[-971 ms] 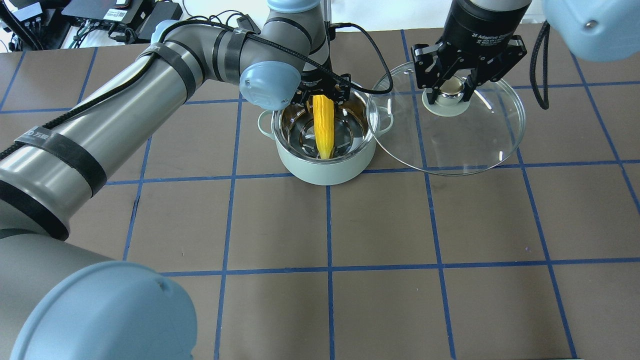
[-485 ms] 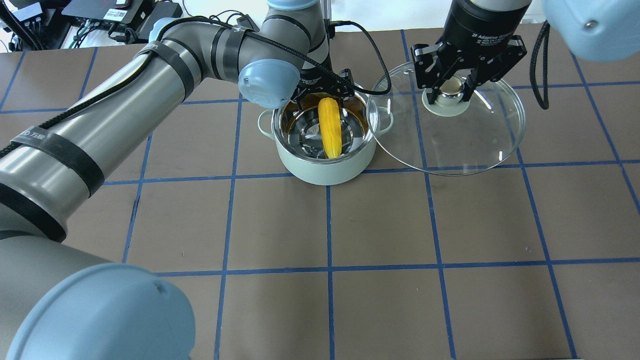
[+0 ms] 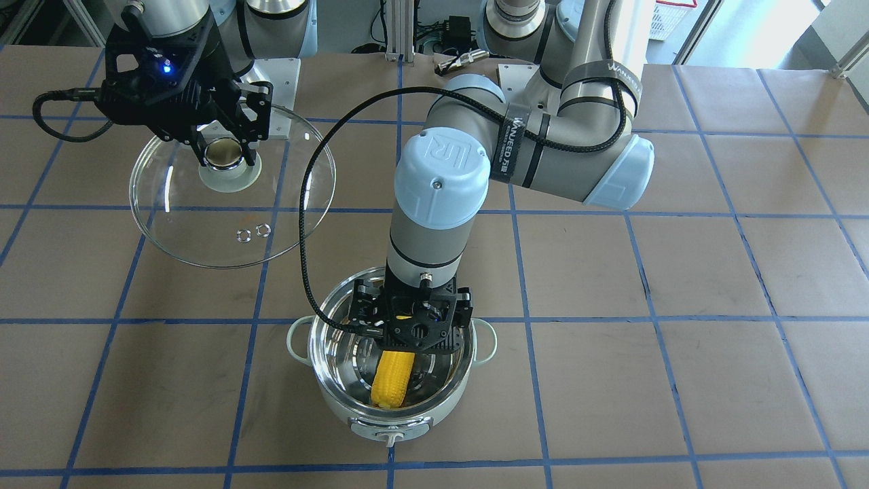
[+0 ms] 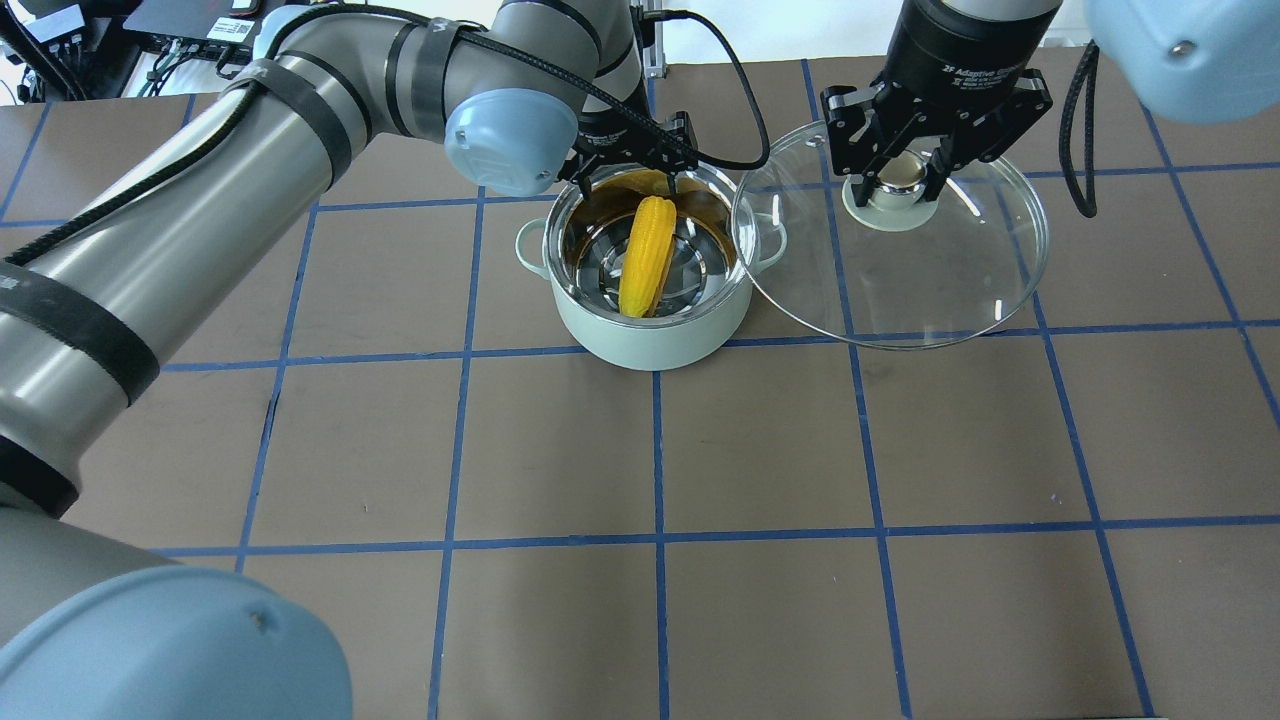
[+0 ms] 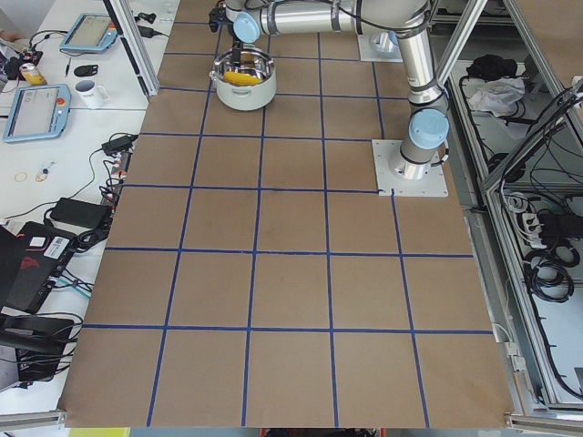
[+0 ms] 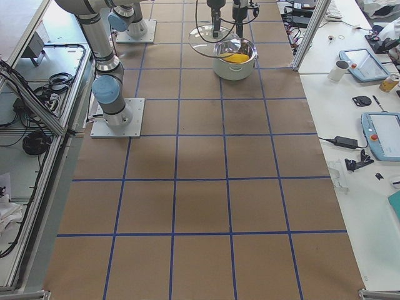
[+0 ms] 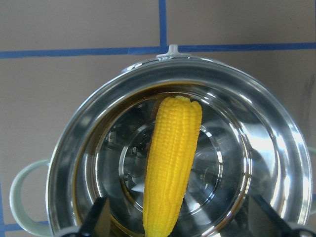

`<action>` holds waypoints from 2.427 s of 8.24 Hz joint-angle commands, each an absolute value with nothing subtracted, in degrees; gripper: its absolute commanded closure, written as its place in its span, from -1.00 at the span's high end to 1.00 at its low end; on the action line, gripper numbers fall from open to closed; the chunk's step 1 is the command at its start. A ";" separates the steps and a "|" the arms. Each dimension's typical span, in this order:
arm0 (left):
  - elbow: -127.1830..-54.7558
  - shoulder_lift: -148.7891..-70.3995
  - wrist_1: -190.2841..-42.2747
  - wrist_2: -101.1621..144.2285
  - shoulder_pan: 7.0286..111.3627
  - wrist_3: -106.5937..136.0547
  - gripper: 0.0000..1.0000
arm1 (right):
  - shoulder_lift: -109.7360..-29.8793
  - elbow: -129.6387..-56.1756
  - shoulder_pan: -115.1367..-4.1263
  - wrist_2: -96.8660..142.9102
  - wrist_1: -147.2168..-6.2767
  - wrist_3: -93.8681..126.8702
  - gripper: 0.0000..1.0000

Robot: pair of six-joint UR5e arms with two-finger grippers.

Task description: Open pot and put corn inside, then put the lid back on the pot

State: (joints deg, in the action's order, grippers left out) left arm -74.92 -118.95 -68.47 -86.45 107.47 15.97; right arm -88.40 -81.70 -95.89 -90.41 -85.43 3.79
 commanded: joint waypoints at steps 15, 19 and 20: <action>-76.37 -93.42 -98.36 -90.97 91.57 7.12 1.00 | -63.46 -76.29 -110.83 -89.74 -111.27 32.36 -1.00; -82.86 -92.11 -95.56 -90.53 92.29 5.90 1.00 | -62.93 -76.20 -110.30 -89.83 -111.62 31.46 -1.00; -83.49 -91.94 -93.80 -90.44 92.29 3.97 1.00 | -62.76 -76.29 -110.30 -89.82 -112.06 31.38 -1.00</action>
State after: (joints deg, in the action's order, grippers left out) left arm -81.27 -92.49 -96.52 -90.49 92.24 6.35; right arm -62.99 -76.23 -110.35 -89.86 -111.50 31.42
